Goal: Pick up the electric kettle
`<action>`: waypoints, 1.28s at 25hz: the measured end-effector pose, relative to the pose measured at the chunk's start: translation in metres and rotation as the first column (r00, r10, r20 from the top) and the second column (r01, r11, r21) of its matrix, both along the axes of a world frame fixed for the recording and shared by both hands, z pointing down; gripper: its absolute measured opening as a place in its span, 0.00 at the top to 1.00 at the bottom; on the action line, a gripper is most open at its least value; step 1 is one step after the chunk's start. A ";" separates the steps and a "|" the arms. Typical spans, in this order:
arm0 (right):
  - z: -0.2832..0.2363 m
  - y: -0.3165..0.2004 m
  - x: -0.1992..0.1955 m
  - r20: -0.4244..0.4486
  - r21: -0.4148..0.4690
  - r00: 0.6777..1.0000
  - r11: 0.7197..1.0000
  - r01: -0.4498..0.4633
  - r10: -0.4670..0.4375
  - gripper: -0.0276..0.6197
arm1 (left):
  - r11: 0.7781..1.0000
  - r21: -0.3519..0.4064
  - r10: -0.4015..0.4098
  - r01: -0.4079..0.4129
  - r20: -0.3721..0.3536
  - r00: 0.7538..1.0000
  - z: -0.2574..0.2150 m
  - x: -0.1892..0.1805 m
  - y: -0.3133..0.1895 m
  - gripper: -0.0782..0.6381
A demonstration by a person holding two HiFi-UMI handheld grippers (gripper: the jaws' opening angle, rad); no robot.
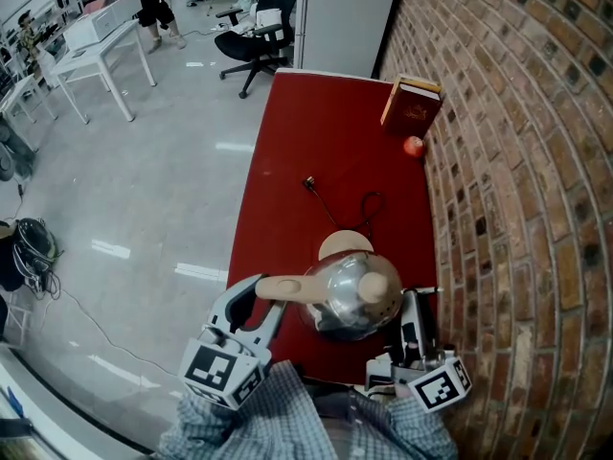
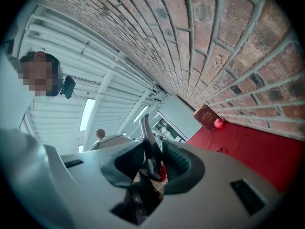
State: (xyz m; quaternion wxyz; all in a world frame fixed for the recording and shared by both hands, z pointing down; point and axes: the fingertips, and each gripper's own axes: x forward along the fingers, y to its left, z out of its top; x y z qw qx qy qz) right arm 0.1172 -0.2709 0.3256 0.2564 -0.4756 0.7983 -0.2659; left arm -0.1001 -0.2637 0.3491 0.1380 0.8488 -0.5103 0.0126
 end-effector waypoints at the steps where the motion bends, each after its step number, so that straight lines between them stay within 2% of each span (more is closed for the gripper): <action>1: 0.000 0.000 0.000 -0.001 -0.001 1.000 1.000 -0.001 0.001 0.78 | 1.000 0.000 0.001 -0.001 -0.001 1.000 0.000 0.000 0.000 0.70; 32: 0.000 -0.002 0.001 0.007 -0.006 1.000 1.000 0.001 -0.001 0.78 | 1.000 -0.002 0.008 -0.008 0.003 1.000 0.000 0.001 0.000 0.70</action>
